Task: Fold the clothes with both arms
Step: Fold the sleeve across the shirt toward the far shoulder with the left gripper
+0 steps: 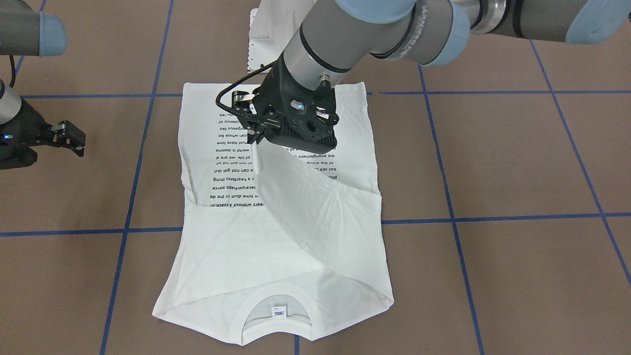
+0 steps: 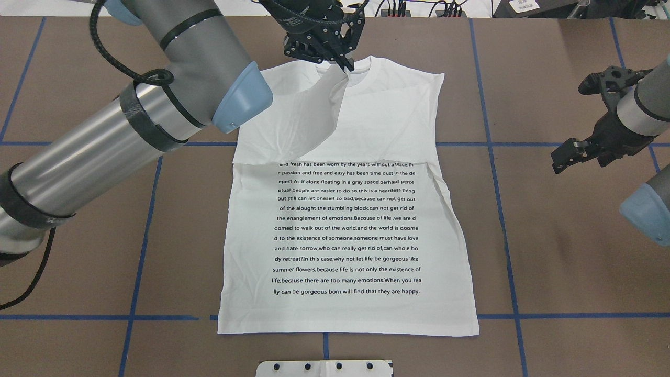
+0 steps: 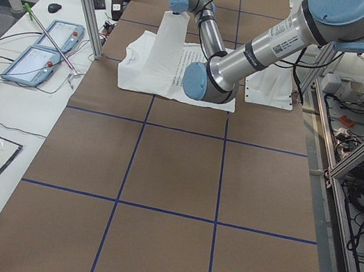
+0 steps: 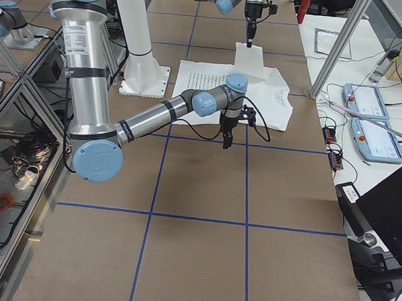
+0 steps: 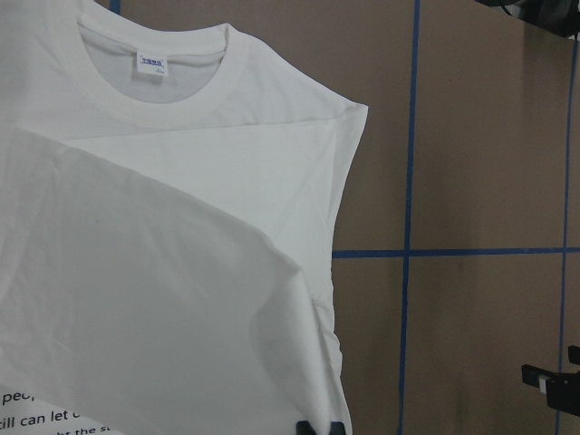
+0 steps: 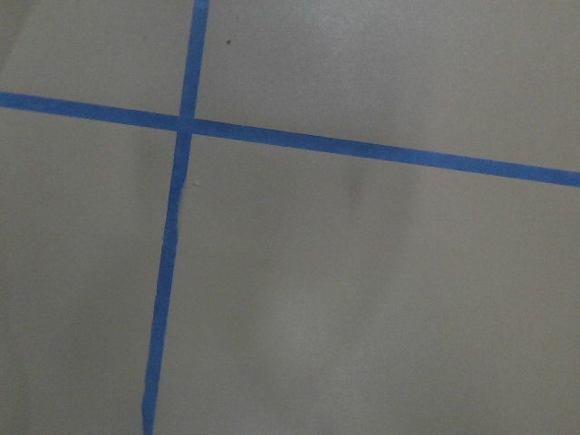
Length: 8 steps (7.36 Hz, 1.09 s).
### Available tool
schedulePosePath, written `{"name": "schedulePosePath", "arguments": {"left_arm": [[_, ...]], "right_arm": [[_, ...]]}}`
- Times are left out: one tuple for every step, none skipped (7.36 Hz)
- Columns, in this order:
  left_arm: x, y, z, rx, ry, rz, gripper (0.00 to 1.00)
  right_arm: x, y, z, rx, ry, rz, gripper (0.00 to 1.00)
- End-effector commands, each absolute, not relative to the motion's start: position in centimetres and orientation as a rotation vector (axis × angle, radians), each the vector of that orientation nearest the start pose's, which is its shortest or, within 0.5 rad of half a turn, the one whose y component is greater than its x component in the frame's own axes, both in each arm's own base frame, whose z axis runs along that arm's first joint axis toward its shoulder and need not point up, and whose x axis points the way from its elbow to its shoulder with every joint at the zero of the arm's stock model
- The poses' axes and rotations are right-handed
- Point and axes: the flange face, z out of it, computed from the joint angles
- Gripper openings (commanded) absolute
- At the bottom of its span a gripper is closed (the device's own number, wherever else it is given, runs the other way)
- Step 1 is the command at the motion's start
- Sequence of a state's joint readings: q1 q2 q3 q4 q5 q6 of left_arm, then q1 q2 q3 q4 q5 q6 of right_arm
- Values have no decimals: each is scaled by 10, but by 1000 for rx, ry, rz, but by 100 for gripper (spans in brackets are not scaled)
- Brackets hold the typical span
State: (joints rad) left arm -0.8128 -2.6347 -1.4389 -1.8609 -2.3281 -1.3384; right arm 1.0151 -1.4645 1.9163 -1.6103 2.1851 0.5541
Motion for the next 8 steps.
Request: {"name": "schedulePosePath", "arguments": {"left_arm": [[470,-567,-28,-3,1363,-52,0],[475,-571,-23,9,1361,-66,0],[489,-572,-15,17,1342,-84,0],[506,-576,-2,34,1337,-94,0],[527,-575,9,45,1334,-92,0],[555,-559,16,45,1318,-87,0],[579,-539,16,53,1310,-81,0],[595,-527,19,47,1301,-70,0]], "right_arm": [[-209,-485,448,23,-726,-124,100],[-209,-485,448,23,-726,-124,100],[-208,-486,448,25,-727,-122,100],[-210,-487,444,29,-733,-125,100],[-211,-489,439,35,-738,-128,100],[-211,-489,439,34,-739,-127,100],[-211,-489,439,34,-739,-127,100],[-211,-490,438,35,-740,-127,100]]}}
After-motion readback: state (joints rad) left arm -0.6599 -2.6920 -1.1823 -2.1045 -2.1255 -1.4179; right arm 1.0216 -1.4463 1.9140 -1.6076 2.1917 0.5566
